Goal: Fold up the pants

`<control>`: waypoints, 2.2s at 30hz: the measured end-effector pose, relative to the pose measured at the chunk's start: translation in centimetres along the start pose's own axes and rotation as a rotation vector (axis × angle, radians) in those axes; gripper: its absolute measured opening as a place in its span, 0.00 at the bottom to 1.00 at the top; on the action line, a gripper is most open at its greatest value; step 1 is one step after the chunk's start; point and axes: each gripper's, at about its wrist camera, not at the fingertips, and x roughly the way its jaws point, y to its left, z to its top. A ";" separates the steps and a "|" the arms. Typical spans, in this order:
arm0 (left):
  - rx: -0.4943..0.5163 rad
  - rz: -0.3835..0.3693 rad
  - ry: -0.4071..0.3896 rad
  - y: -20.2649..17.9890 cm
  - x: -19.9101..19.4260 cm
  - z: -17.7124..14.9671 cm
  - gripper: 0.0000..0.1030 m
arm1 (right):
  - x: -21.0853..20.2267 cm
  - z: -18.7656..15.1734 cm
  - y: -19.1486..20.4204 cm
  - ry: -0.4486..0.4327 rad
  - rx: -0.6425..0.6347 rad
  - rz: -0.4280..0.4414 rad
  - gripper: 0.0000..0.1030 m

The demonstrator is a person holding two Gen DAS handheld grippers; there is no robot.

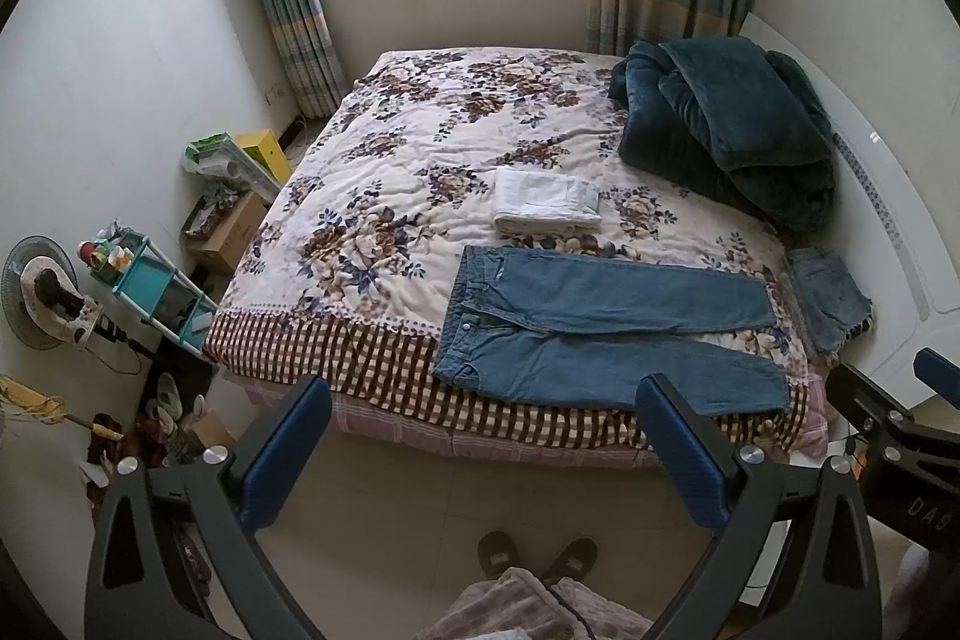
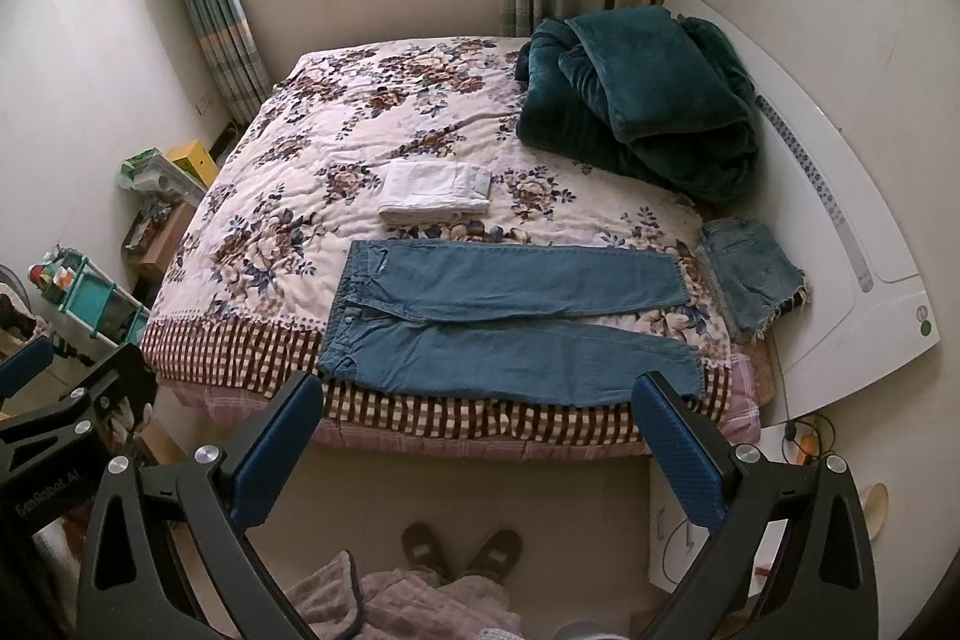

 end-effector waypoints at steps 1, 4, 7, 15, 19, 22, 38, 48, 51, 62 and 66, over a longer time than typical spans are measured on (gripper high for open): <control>-0.003 0.003 -0.004 -0.1 -0.3 -0.5 1.00 | -0.1 0.1 -0.5 0.000 0.001 0.000 1.00; -0.003 -0.001 -0.004 -0.3 -0.2 0.2 1.00 | 0.1 0.2 -0.2 -0.002 0.004 0.000 1.00; 0.001 0.000 -0.005 -0.5 -0.3 0.0 1.00 | 0.2 0.3 0.0 -0.005 0.006 -0.001 1.00; -0.002 0.000 -0.012 -0.6 -0.5 0.0 1.00 | -0.1 0.5 -0.2 -0.007 0.006 0.003 1.00; -0.002 0.000 -0.013 -0.4 -0.6 -0.1 1.00 | -0.4 0.6 -0.6 -0.008 0.007 0.005 1.00; -0.003 -0.001 -0.013 -0.3 -0.6 0.0 1.00 | -0.3 0.7 -0.5 -0.005 0.007 0.008 1.00; -0.003 -0.002 -0.015 -0.3 -0.7 -0.1 1.00 | -0.6 0.7 -0.5 -0.010 0.011 0.006 1.00; -0.002 -0.008 -0.015 -0.2 -0.6 0.1 1.00 | -0.7 1.4 0.1 -0.008 0.009 0.003 1.00; -0.004 -0.012 -0.016 0.1 -0.6 0.2 1.00 | -0.7 1.6 0.3 -0.008 0.017 0.002 1.00; -0.006 -0.039 -0.032 1.2 1.9 1.2 1.00 | 0.0 1.2 -0.3 -0.036 0.078 -0.023 1.00; 0.004 -0.050 -0.045 1.5 5.1 1.8 1.00 | 2.6 1.7 -1.0 -0.064 0.157 -0.073 1.00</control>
